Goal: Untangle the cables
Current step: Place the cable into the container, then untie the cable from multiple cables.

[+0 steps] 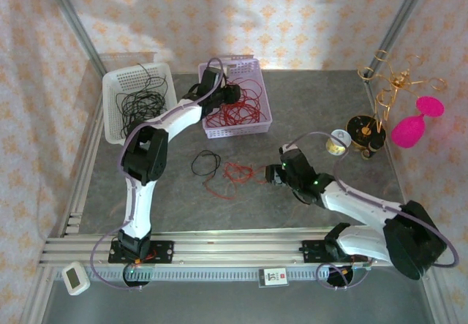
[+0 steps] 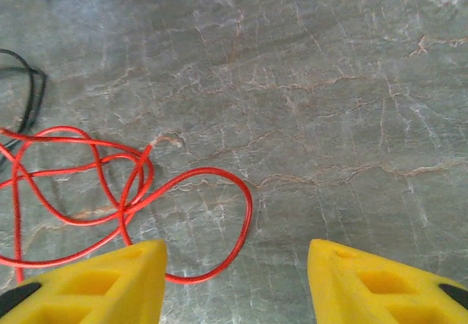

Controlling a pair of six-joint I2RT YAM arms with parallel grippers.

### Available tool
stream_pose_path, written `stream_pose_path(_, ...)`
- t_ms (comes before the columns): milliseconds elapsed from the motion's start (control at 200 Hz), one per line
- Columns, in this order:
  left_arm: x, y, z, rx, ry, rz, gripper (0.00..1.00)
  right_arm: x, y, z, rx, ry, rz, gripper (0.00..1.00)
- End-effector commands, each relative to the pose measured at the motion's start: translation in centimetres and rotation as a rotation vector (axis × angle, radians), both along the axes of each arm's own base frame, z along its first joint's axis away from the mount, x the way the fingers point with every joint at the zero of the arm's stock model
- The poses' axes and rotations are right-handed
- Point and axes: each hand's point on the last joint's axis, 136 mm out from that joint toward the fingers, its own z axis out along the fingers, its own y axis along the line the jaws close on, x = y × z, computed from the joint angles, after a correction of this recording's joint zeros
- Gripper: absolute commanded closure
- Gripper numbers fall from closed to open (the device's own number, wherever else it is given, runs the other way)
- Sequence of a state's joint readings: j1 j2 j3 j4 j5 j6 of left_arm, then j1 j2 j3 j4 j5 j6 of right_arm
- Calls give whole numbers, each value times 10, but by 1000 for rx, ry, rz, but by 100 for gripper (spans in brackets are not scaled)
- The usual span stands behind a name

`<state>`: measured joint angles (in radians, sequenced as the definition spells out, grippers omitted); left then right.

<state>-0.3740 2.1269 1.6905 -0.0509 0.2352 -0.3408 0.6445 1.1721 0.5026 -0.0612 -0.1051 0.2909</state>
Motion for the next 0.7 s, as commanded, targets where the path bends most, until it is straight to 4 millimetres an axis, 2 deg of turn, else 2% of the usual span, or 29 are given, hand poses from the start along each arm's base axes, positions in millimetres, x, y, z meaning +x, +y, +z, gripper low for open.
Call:
stream_pose_path(0, -15, 10, 72, 1, -119, 13, 49, 10, 15, -1, 2, -3, 68, 46)
stream_pose_path(55, -27, 15, 82, 8, -132, 11, 48, 13, 19, -8, -15, 8, 86, 46)
stream_pose_path(85, -38, 19, 100, 0, -162, 6, 47, 15, 21, -13, -27, 17, 97, 47)
stream_pose_path(170, -69, 27, 112, -2, -183, -13, 47, 20, 19, -28, -70, 40, 92, 48)
stream_pose_path(255, -104, 35, 110, -3, -180, -39, 47, 24, 21, -38, -85, 47, 94, 51)
stream_pose_path(365, -146, 45, 102, 5, -163, -67, 48, 30, 22, -39, -99, 43, 90, 63)
stream_pose_path(465, -179, 49, 96, 20, -147, -103, 48, 37, 22, -28, -110, 3, 86, 80)
stream_pose_path(551, -199, 51, 96, 39, -144, -124, 48, 42, 22, -12, -107, -45, 82, 93)
stream_pose_path(621, -212, 51, 102, 41, -158, -140, 48, 44, 23, 8, -94, -97, 99, 100)
stream_pose_path(696, -222, 46, 113, 26, -188, -169, 49, 47, 22, 34, -82, -156, 98, 100)
